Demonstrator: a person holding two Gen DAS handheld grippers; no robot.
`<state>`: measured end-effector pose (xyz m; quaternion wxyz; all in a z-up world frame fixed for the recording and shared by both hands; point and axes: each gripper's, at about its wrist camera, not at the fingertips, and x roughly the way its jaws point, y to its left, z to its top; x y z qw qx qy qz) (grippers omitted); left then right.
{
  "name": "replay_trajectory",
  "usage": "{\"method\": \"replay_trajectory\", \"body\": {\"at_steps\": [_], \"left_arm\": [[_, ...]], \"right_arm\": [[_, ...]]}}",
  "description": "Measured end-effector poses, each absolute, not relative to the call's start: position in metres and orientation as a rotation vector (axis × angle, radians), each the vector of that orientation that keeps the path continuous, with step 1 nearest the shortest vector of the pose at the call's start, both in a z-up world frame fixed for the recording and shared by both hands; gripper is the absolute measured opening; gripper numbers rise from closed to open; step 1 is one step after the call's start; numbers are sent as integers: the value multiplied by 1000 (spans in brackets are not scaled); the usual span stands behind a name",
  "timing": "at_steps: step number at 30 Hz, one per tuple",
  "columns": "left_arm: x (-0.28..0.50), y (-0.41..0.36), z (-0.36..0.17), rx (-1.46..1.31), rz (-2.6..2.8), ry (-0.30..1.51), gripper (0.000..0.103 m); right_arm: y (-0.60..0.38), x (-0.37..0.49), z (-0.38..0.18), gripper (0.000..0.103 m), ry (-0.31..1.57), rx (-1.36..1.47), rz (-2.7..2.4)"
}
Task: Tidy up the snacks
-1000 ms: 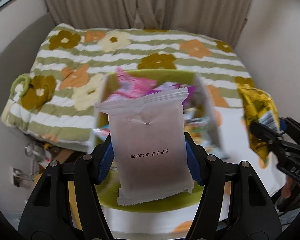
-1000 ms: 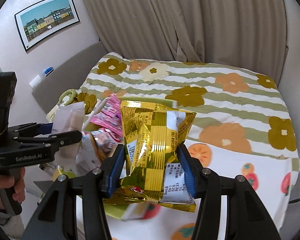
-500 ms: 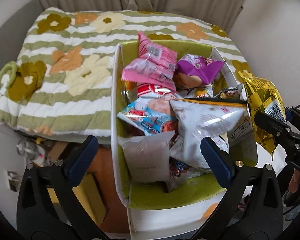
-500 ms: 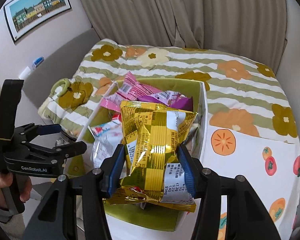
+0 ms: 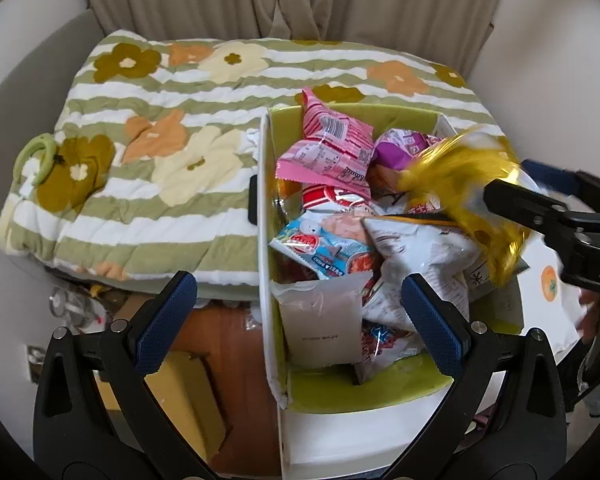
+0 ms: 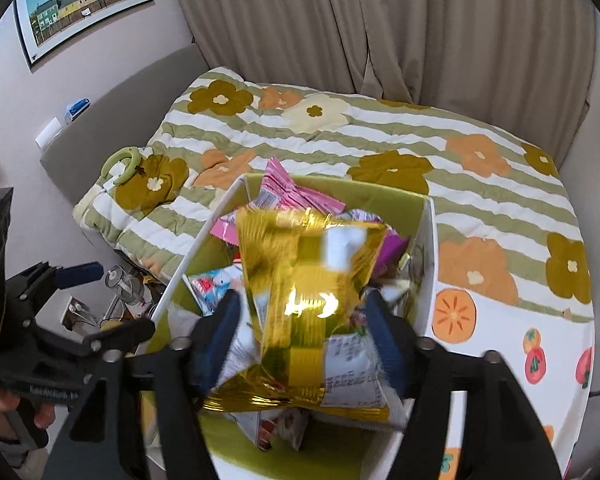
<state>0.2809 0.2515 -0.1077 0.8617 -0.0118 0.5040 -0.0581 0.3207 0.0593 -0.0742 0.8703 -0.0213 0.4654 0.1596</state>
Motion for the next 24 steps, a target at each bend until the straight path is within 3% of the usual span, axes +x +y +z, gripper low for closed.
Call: {"method": "replay_trajectory", "body": {"at_steps": [1, 2, 13, 24], "left_arm": [[279, 251, -108, -23, -121, 1058, 101], [278, 250, -109, -21, -121, 1060, 101], [249, 224, -90, -4, -73, 1015, 101], [163, 139, -23, 3, -79, 803, 101]], "right_arm": [[58, 318, -73, 94, 958, -37, 324], [57, 315, -72, 96, 952, -32, 321], [37, 285, -69, 96, 948, -7, 320], [-30, 195, -5, 96, 760, -75, 267]]}}
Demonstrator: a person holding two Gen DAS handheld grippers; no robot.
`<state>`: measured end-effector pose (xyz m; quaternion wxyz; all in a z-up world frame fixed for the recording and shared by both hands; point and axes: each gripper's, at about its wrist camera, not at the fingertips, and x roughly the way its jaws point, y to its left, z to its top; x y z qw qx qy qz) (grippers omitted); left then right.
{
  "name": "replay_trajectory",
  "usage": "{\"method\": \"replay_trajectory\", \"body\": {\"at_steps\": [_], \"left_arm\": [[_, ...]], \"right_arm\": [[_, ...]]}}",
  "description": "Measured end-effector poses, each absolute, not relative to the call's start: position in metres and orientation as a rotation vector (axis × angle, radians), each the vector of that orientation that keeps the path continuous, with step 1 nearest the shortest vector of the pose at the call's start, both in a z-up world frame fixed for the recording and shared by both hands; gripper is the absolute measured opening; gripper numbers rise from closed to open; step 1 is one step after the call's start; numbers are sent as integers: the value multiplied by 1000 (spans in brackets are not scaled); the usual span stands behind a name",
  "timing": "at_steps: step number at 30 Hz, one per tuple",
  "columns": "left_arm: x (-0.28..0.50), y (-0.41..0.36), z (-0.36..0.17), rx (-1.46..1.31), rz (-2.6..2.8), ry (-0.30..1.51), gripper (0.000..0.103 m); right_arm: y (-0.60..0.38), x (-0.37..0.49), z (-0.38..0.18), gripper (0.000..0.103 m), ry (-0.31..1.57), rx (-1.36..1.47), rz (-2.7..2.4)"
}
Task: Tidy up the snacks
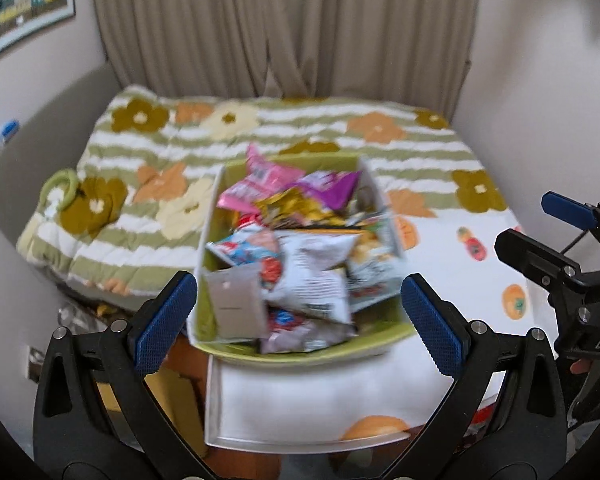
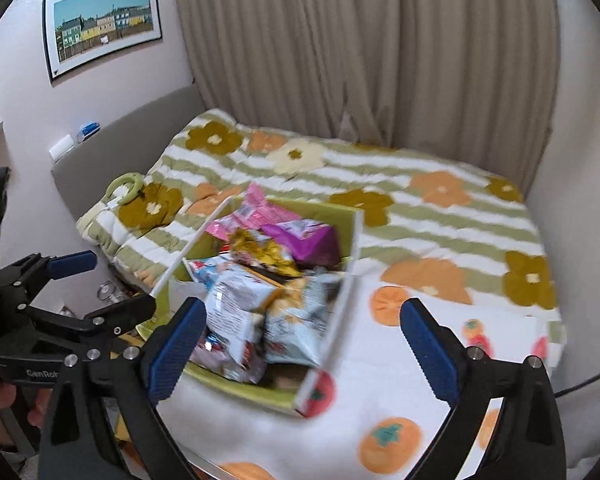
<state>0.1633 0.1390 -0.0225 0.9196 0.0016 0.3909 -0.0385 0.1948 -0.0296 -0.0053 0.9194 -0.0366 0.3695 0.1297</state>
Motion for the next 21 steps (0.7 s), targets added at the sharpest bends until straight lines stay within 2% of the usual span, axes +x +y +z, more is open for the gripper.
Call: {"method": "replay_trajectory", "body": {"at_steps": [4, 6, 9, 21], "left_arm": [[126, 111, 0, 14, -78, 719, 102], [108, 101, 9, 20, -61, 676, 102], [85, 90, 17, 11, -43, 627, 102], [39, 62, 17, 22, -35, 550, 102]], "right_arm": [[-65, 152, 17, 97, 683, -79, 188], [-79, 138, 22, 102, 671, -83, 143], [-98, 115, 25, 102, 643, -87, 83], [-138, 67, 22, 102, 600, -35, -42]]}}
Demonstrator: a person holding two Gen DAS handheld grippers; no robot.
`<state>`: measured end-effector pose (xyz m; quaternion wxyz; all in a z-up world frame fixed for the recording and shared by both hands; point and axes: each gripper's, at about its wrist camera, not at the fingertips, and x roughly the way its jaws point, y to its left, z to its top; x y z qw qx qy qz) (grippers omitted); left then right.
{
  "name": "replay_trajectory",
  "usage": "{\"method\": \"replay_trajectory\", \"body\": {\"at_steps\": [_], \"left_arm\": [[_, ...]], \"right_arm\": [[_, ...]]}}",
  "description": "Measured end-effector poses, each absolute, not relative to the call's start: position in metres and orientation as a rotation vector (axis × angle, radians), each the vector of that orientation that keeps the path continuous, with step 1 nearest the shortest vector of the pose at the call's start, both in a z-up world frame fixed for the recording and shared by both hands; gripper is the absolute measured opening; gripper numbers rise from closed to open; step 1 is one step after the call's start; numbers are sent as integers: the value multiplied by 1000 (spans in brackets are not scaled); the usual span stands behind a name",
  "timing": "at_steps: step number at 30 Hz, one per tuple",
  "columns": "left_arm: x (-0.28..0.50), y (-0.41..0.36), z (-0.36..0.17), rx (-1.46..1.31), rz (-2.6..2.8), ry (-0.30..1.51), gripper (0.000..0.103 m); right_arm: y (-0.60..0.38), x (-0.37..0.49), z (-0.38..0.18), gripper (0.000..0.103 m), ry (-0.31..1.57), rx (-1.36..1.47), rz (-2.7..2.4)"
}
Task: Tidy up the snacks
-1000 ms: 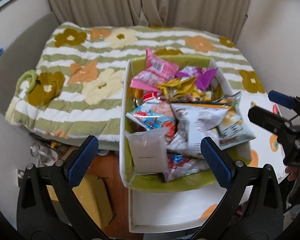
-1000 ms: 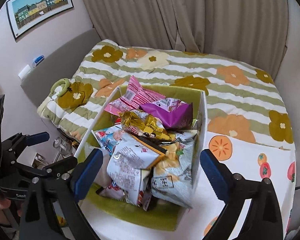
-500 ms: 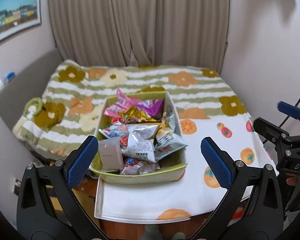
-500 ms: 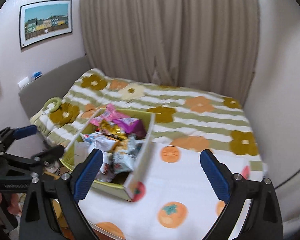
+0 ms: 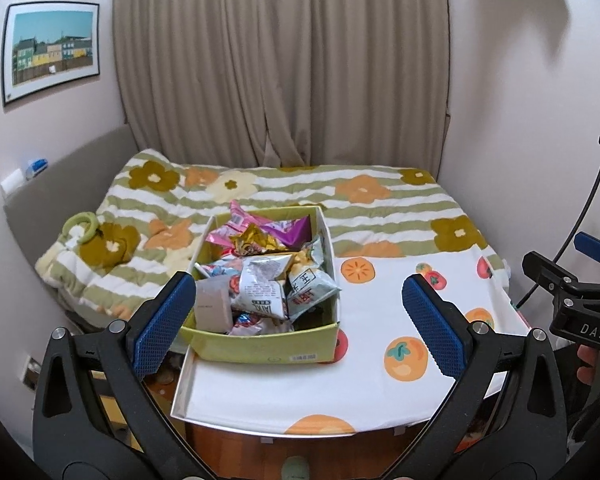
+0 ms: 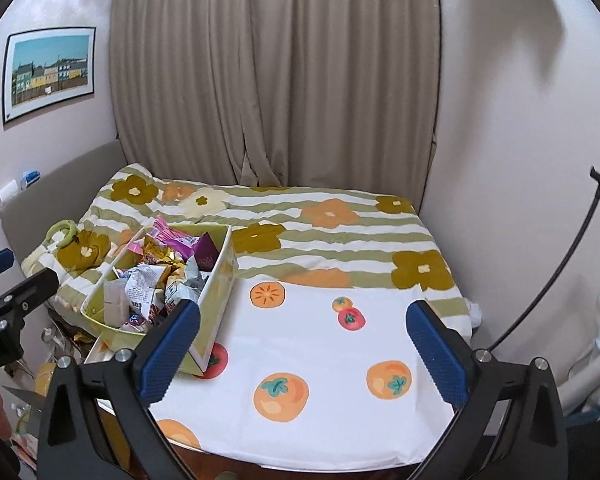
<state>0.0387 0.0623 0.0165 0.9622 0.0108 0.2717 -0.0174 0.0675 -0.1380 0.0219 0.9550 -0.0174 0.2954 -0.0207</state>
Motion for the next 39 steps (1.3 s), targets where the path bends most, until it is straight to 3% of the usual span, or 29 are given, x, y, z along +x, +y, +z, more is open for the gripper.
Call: {"method": "replay_trajectory", "body": {"at_steps": [39], "left_arm": [[43, 52, 12, 55, -67, 551, 102]], "right_arm": [[-145, 66, 27, 102, 594, -4, -95]]}}
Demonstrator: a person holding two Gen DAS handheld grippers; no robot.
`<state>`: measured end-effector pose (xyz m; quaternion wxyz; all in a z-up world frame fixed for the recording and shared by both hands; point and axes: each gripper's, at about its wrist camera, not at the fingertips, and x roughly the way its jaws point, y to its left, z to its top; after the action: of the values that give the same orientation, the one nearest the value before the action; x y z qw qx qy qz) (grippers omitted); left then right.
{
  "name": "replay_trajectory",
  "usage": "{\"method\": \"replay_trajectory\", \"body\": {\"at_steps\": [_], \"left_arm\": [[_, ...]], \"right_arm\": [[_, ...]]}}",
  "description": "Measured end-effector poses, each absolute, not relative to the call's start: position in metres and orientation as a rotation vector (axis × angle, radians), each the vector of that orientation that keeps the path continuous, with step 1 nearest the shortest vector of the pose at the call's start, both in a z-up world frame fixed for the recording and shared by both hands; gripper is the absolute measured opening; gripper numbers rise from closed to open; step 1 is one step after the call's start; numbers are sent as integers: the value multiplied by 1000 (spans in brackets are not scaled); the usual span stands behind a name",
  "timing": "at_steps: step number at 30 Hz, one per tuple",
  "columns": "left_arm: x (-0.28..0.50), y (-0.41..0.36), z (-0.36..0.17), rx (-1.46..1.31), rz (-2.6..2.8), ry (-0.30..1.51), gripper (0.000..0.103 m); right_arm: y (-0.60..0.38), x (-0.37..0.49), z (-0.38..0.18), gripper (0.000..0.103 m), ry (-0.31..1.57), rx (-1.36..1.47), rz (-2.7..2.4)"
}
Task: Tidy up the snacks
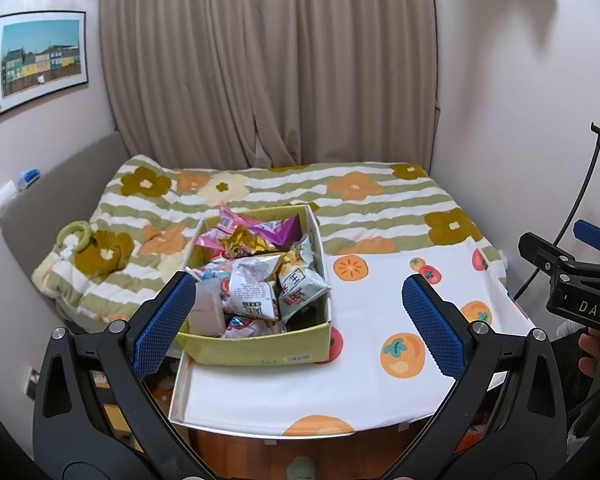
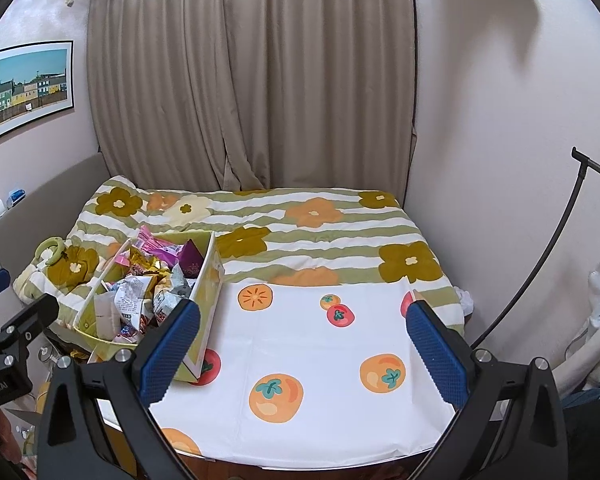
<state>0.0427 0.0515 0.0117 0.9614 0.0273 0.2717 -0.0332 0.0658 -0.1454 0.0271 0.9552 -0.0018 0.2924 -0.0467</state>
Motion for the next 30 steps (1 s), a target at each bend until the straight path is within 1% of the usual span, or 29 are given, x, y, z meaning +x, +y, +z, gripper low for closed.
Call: {"method": "replay_trajectory", "body": {"at_steps": [30], "left_arm": [[47, 61, 10, 48, -54, 531, 102]], "right_arm": [[-140, 65, 25, 102, 595, -2, -97]]}}
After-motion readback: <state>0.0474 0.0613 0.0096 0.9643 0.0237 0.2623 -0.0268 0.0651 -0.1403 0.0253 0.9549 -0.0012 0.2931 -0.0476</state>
